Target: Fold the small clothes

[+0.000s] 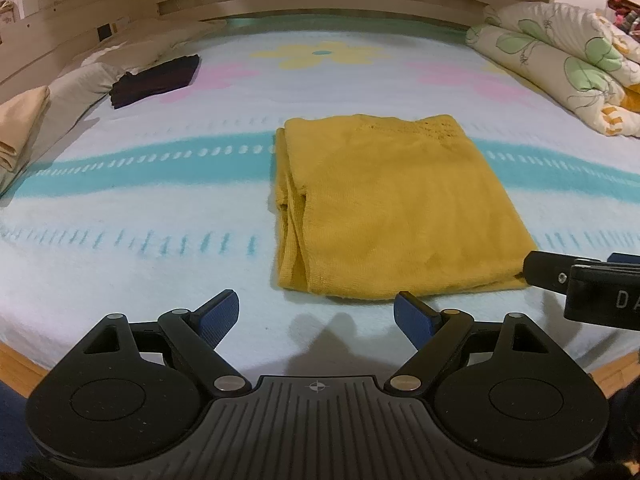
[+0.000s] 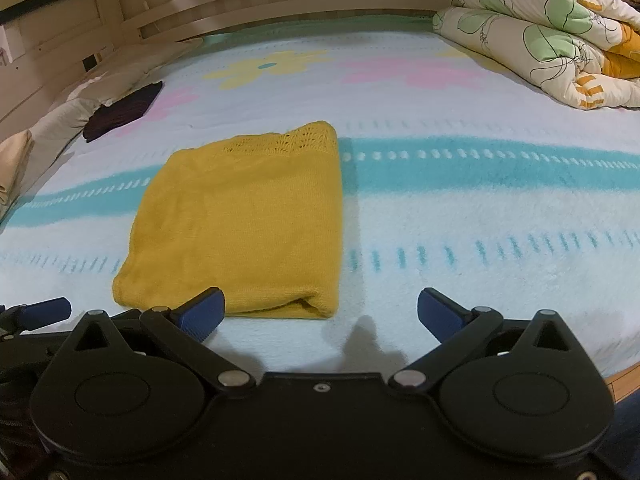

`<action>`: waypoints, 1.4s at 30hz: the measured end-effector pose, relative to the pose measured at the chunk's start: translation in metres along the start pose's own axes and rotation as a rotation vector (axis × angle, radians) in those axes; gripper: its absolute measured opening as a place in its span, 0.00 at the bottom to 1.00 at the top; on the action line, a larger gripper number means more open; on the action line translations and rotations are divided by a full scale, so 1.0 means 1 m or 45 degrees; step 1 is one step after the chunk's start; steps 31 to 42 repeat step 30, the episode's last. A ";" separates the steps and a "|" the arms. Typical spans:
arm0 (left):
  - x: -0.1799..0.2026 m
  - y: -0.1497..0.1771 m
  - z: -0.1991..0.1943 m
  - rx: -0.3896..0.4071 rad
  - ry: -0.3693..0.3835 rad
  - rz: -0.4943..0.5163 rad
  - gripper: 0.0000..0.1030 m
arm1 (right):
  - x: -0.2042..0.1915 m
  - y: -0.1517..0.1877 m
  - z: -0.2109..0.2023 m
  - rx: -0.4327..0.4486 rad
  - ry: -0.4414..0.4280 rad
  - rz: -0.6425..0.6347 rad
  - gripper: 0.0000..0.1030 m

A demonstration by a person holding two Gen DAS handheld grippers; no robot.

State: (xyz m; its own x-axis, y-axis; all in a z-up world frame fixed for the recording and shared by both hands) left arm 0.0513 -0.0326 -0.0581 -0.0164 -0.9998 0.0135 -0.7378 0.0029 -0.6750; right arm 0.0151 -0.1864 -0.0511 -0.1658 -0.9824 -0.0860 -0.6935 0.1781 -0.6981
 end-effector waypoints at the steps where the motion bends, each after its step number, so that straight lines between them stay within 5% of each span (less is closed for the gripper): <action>1: 0.000 0.000 0.000 -0.001 0.001 -0.001 0.82 | 0.000 0.000 0.000 0.001 0.000 0.001 0.99; 42: 0.002 0.001 0.001 -0.008 0.027 -0.003 0.82 | -0.004 0.001 0.002 -0.007 -0.016 0.014 0.99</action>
Point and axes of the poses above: each gripper's, at about its wrist camera, not at the fingertips, and z roughly the way its jaws point, x to its right, y to its underside, the point moved 5 cm from there along z, roughly the way its jaws point, and after that the axes turned 5 degrees about -z, right-handed, at the moved point
